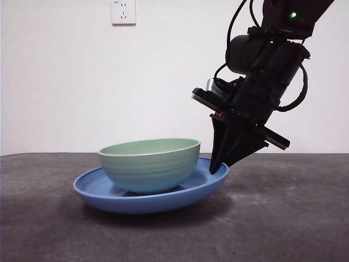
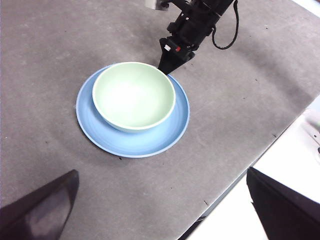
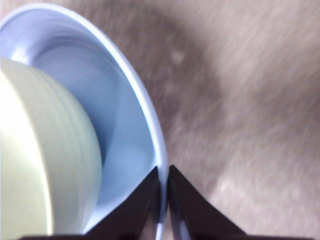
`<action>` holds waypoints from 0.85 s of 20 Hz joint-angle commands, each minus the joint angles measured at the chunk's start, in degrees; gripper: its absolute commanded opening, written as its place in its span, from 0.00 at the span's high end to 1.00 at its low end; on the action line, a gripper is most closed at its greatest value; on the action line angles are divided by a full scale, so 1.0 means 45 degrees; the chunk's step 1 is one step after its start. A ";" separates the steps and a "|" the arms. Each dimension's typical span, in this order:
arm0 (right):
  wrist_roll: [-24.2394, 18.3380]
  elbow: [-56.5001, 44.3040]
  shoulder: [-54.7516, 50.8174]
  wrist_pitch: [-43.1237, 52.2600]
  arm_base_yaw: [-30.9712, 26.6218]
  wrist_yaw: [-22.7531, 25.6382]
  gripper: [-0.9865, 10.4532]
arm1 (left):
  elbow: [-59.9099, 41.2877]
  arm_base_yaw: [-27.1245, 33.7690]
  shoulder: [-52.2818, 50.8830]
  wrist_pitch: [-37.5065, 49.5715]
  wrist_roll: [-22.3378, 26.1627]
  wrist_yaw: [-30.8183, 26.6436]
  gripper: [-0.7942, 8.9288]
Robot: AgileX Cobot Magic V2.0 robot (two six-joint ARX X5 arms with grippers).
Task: Place the green bowl on the blue plate
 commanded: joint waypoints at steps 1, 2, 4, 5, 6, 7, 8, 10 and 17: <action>0.0393 0.0277 0.0510 0.0345 0.0019 -0.0160 0.90 | 0.0117 -0.0107 0.0063 0.0126 -0.0034 -0.0010 0.27; 0.0384 0.0277 0.0661 0.0335 0.0024 -0.0170 0.90 | 0.0117 -0.0107 0.0063 0.0121 -0.0039 -0.0005 0.27; 0.0287 0.0277 0.0913 0.0335 0.0024 -0.0063 0.90 | 0.0117 -0.0107 0.0063 0.0121 -0.0039 -0.0010 0.27; 0.0267 0.0277 0.0947 0.0374 0.0024 -0.0015 0.90 | 0.0117 -0.0107 0.0063 0.0121 -0.0039 -0.0010 0.27; 0.0272 0.0277 0.0947 0.0461 0.0019 0.0049 0.90 | 0.0117 -0.0107 0.0063 0.0121 -0.0039 -0.0010 0.27; 0.0287 0.0321 0.0947 0.0461 0.0010 0.0068 0.86 | 0.0121 -0.0107 0.0063 0.0121 -0.0039 -0.0010 0.27; 0.0296 0.0364 0.0947 0.0423 -0.0024 0.0131 0.79 | 0.0121 -0.0107 0.0063 0.0121 -0.0034 -0.0005 0.27; 0.0282 0.0452 0.0855 0.0262 -0.0073 0.0131 0.62 | 0.0121 -0.0107 0.0063 0.0121 -0.0034 -0.0005 0.27; -0.1093 0.0515 -0.1370 -0.2414 -0.0539 0.1841 0.51 | 0.0117 -0.0107 0.0063 0.0126 -0.0034 -0.0005 0.27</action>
